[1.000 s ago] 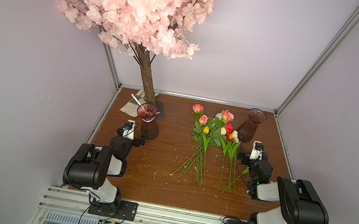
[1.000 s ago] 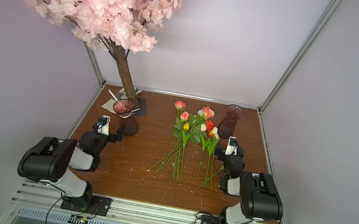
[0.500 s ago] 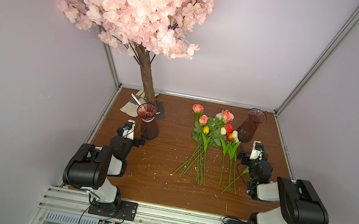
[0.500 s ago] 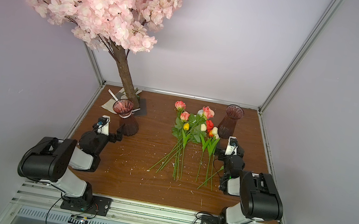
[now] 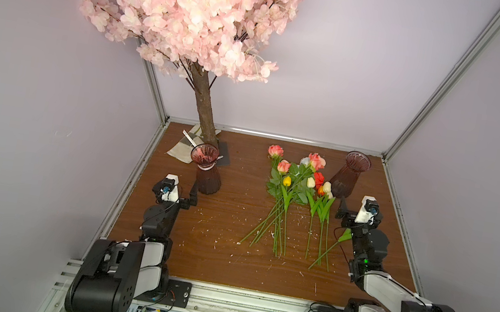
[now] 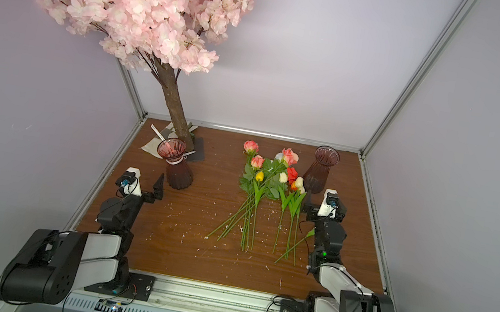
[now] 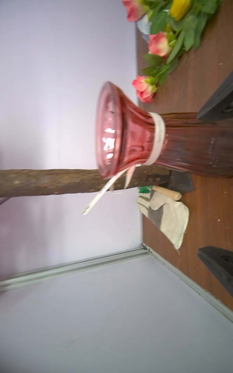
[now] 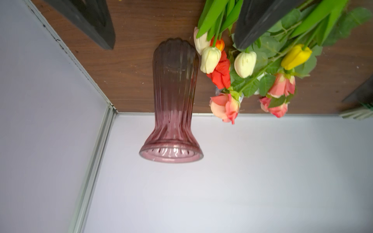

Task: Arrange the flowers in different vases according to their variety
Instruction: Pick up the flower at the center of the board.

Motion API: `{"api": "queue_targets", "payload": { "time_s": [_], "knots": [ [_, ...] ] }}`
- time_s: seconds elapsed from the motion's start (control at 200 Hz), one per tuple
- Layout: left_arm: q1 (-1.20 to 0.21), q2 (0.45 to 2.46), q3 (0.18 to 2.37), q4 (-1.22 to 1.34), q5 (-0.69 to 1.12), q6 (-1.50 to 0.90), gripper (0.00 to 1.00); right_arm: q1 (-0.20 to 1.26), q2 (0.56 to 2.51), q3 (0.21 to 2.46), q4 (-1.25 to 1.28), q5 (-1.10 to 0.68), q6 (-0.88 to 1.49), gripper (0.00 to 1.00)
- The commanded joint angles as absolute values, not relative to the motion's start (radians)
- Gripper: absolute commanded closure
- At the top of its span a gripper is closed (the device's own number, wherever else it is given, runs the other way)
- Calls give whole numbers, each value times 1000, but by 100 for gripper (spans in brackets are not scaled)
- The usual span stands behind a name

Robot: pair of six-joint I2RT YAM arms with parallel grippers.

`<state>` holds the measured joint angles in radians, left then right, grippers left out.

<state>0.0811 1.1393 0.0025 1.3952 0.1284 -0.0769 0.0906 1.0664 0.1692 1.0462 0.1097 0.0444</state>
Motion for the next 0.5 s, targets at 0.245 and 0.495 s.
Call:
{"api": "queue_targets", "payload": {
  "time_s": [0.245, 0.495],
  "knots": [
    [71, 747, -32, 1164, 209, -615, 0, 95, 733, 308, 446, -6, 401, 0],
    [69, 729, 0, 1108, 431, -791, 0, 91, 755, 312, 383, -276, 535, 0]
  ]
}}
